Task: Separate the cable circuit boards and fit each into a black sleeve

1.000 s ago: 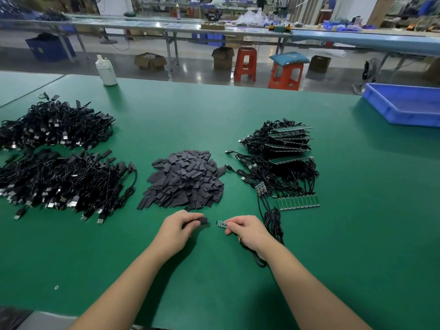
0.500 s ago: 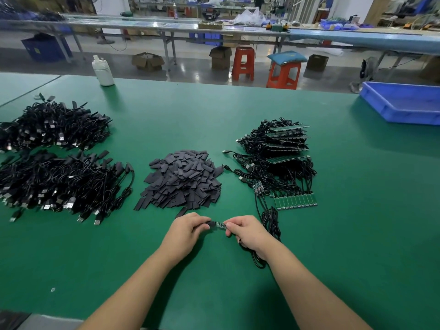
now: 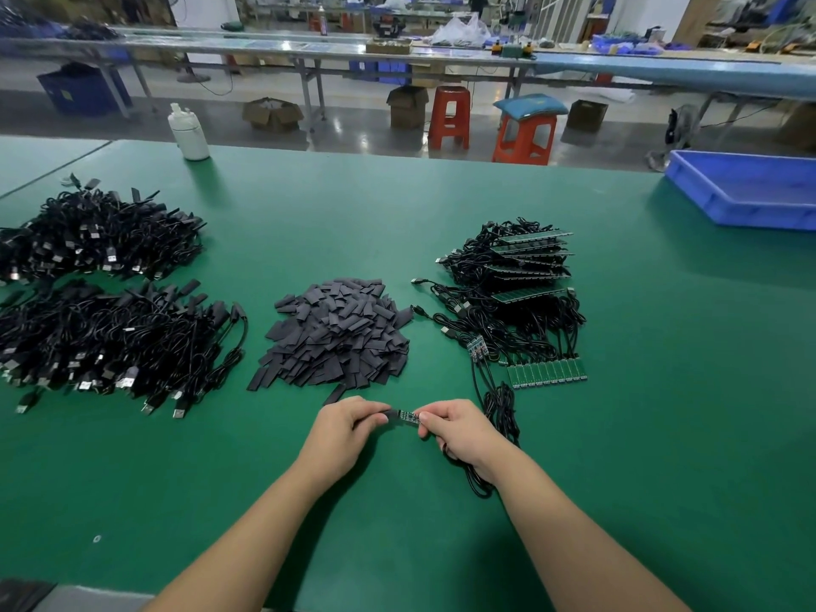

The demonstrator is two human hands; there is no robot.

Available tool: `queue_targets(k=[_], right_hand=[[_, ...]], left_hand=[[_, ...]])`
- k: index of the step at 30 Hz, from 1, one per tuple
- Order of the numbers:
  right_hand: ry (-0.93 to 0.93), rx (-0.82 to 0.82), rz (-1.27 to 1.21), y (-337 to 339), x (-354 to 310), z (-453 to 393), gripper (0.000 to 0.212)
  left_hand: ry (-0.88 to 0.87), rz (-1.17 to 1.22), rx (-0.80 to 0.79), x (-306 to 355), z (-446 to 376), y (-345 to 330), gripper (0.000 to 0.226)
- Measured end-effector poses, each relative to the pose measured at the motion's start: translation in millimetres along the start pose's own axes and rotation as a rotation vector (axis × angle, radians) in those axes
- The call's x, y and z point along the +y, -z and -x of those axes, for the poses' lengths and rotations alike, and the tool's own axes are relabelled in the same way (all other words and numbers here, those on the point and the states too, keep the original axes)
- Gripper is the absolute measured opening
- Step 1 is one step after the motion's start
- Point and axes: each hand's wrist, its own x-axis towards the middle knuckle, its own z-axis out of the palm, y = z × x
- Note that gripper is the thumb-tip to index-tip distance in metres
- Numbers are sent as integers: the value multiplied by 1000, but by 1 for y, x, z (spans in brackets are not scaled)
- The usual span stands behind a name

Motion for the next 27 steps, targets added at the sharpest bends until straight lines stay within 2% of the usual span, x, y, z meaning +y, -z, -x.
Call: queue_targets(k=[5,10,23,27], right_hand=[[-10,7,-43,-2,3,-5,23],[-24,-9,-47,-1,4,-6,23],[-4,-29,-52,0,9,-9,23],[3,-32,-74,0,11,-11,18]], left_hand=[[55,83,73,0,-1,1,16],[-11,43,40,3,1,-1,15],[-46,32,50,3,2,-3,15],[-67,-21,-6,2,2,-2,16]])
